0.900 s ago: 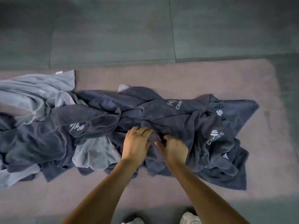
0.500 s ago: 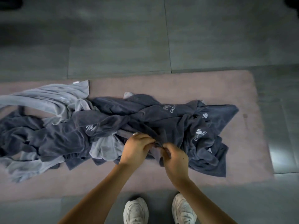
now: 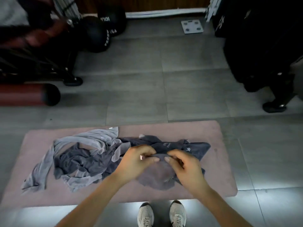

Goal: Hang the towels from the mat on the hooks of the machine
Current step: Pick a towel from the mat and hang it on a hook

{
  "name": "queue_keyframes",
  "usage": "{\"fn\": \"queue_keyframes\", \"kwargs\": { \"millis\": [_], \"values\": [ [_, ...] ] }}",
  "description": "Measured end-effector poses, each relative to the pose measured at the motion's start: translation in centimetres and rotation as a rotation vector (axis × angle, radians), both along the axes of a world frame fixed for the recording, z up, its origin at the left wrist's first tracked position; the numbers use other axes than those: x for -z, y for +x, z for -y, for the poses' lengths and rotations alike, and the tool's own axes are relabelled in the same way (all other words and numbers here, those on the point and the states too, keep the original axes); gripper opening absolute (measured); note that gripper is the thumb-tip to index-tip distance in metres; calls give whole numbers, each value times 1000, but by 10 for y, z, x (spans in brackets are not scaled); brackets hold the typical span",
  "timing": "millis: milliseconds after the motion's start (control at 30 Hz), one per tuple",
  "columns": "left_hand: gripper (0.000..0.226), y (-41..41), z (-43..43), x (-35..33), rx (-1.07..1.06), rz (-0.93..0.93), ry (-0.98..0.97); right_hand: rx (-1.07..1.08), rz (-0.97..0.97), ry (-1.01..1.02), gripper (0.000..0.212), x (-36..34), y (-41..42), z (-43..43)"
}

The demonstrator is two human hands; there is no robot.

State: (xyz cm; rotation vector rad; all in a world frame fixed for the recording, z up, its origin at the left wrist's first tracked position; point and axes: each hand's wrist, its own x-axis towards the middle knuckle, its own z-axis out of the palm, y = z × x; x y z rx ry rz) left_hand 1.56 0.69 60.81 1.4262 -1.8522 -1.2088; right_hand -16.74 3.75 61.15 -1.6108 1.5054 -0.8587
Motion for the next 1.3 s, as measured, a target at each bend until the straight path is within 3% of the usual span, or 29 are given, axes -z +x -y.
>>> {"fn": "queue_keyframes", "kwargs": {
  "millis": [100,233,467,567,667,733,1033,1200,1300],
  "values": [
    [21,2,9,-79,-90,-64,20,-13,50,17,6,-81,2,15],
    [24,4,22,-179,-102,-122,-69,-62,163,-79,27,-200,3,38],
    [13,16,15,-283,-138,-249,-119,-178,249,-229,18,-369,2,49],
    [14,13,12,-309,-110,-320,-161,-175,193,-287,12,-408,1,49],
    [13,11,16,-328,-159,-506,-104,-172,106,-302,12,-422,0,51],
    [13,13,19,-337,-199,-524,-69,-118,98,-313,13,-424,-4,52],
    [25,-6,10,-323,-5,-358,-25,-21,185,-338,11,-441,-2,50],
    [32,-27,8,-275,-394,-91,-238,-40,184,-370,8,-440,0,48],
    [27,-22,8,-244,-452,104,-131,50,263,-409,11,-444,-11,47]
  ]
}}
